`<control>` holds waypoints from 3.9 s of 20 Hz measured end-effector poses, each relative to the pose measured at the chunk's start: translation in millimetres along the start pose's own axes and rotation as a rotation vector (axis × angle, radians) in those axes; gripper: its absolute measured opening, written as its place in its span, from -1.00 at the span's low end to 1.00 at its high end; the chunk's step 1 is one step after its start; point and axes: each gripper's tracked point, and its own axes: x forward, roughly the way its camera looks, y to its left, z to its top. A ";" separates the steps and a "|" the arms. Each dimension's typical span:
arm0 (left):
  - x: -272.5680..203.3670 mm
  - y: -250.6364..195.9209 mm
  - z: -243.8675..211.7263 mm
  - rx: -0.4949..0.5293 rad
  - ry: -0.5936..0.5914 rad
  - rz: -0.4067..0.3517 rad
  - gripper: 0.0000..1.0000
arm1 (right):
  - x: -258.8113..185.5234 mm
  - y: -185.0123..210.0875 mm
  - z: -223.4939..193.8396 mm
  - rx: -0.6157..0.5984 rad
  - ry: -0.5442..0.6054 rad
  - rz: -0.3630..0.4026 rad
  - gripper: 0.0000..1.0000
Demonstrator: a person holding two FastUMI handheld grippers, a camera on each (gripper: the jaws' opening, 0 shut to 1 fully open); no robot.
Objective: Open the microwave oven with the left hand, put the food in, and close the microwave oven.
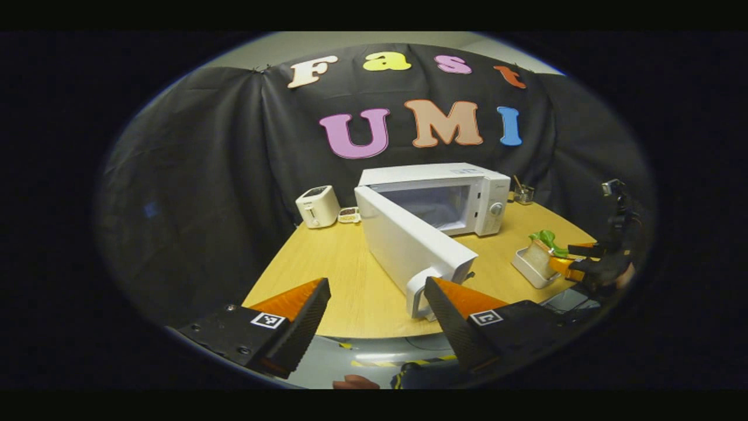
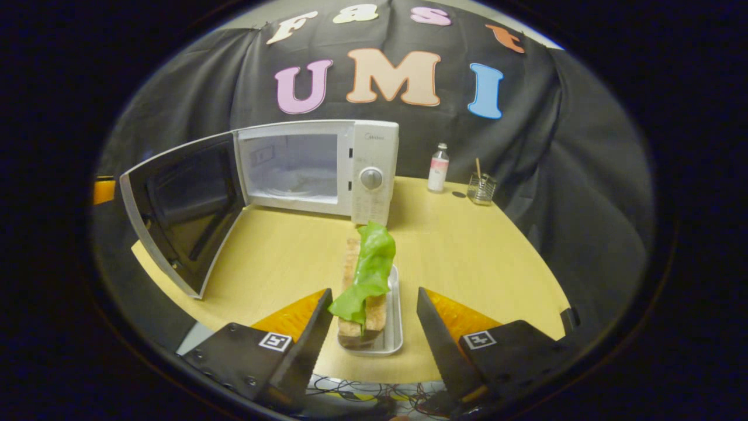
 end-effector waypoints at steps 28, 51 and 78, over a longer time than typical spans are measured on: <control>21.2 18.3 97.8 -0.045 -0.318 0.057 0.89 | 10.6 -0.9 42.3 -0.049 0.017 -0.017 -0.48; 23.5 69.4 72.7 -0.070 -0.312 0.021 0.95 | 132.1 192.9 141.4 0.531 0.125 0.221 -0.39; 39.2 105.6 40.9 -0.077 -0.208 0.097 1.00 | 287.7 206.5 165.6 1.601 0.114 0.111 -0.40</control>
